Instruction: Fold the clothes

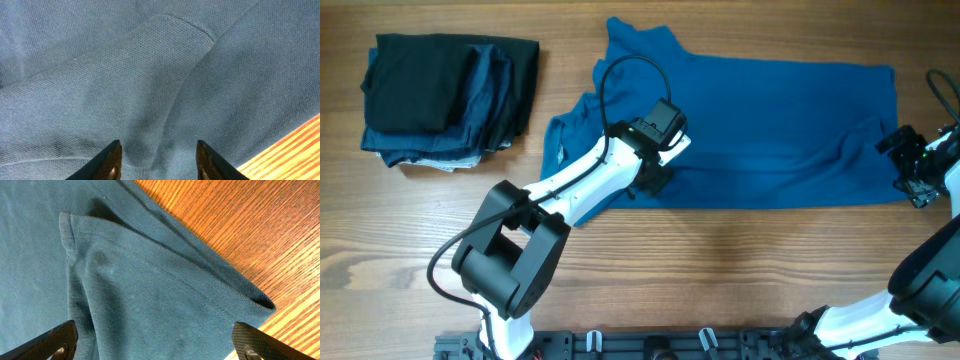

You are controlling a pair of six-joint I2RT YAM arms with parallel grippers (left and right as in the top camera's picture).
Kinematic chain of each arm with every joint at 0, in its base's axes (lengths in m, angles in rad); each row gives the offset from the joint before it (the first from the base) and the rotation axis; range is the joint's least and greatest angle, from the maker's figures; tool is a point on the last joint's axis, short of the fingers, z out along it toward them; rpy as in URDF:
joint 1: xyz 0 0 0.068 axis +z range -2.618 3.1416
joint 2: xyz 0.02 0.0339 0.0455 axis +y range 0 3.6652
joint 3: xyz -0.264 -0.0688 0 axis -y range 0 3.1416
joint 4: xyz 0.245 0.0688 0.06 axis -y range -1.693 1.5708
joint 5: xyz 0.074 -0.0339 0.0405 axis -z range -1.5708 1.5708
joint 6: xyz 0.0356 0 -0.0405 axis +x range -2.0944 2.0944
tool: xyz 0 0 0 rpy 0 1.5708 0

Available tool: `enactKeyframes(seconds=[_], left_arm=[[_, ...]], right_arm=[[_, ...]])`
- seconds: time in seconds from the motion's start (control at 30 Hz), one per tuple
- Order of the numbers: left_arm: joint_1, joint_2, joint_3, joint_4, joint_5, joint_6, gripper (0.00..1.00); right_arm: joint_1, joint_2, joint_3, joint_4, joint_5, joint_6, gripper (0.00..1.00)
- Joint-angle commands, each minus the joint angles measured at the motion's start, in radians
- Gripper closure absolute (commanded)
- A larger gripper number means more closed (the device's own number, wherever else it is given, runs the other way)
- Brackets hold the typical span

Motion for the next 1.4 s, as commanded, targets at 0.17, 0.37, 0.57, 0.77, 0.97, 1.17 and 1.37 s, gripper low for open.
enactKeyframes(seconds=[0.17,0.37,0.57,0.77,0.97,1.17,1.37], left_arm=[[0.000,0.026,0.005,-0.001,-0.070,0.027,0.51],[0.000,0.037,0.005,0.002,-0.076,0.026,0.62],[0.000,0.037,0.005,-0.003,-0.159,0.026,0.75],[0.000,0.037,0.000,-0.008,-0.158,0.023,0.64],[0.000,0.038,-0.003,-0.012,-0.142,0.014,0.70],[0.000,0.038,-0.003,-0.013,-0.140,0.014,0.96],[0.000,0.037,0.000,0.016,-0.157,0.015,0.96]], right_arm=[[0.000,-0.017,0.017,0.011,0.021,-0.010,0.00],[0.000,-0.017,0.017,0.018,0.021,-0.010,0.00],[0.000,-0.017,0.017,0.018,0.021,-0.010,0.00],[0.000,-0.017,0.017,0.018,0.021,-0.011,0.00],[0.000,-0.017,0.017,0.018,0.021,-0.010,0.00],[0.000,-0.017,0.017,0.018,0.021,-0.010,0.00],[0.000,-0.017,0.017,0.018,0.021,-0.010,0.00]])
